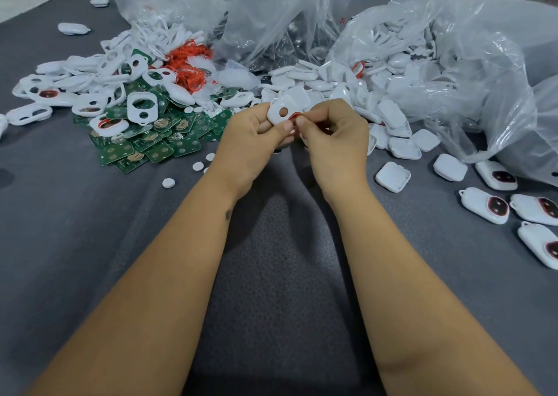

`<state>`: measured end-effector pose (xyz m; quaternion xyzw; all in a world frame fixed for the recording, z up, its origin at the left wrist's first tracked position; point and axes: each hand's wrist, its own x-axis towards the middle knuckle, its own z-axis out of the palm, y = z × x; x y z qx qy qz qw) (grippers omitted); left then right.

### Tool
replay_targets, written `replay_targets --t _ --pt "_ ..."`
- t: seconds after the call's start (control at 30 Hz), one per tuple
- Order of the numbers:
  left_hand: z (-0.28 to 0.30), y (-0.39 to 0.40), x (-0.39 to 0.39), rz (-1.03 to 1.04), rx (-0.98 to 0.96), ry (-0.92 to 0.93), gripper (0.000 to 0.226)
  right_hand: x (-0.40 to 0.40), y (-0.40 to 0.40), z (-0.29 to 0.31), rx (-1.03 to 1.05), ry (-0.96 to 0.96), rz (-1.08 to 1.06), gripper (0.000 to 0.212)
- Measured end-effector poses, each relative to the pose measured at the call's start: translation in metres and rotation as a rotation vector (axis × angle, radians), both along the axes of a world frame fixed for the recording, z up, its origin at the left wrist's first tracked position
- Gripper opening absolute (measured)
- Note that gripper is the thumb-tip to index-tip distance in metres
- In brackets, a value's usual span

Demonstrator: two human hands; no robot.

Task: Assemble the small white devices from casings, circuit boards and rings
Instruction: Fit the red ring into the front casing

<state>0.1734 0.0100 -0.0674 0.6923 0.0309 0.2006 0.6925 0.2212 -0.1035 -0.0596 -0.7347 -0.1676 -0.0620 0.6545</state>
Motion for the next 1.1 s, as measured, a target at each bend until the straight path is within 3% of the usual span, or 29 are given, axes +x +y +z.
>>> replay_targets --t 0.27,0.4,0.53,0.87,1.1 --pt "0.002 0.005 -0.002 -0.040 -0.064 0.015 0.021 0.004 -0.010 0.004 0.222 0.205 0.233 0.014" --pt "0.004 0.007 -0.004 -0.088 -0.106 0.043 0.016 0.005 -0.013 0.006 0.092 0.199 0.343 0.009" --pt "0.007 0.006 -0.006 -0.152 -0.174 0.054 0.011 0.007 -0.013 0.008 0.092 0.264 0.348 0.016" --pt "0.006 0.004 -0.006 -0.121 -0.069 0.090 0.011 0.007 -0.010 0.005 0.082 0.256 0.325 0.027" --pt "0.012 0.003 -0.008 -0.120 -0.189 0.126 0.019 0.008 -0.011 0.007 0.096 0.322 0.357 0.028"
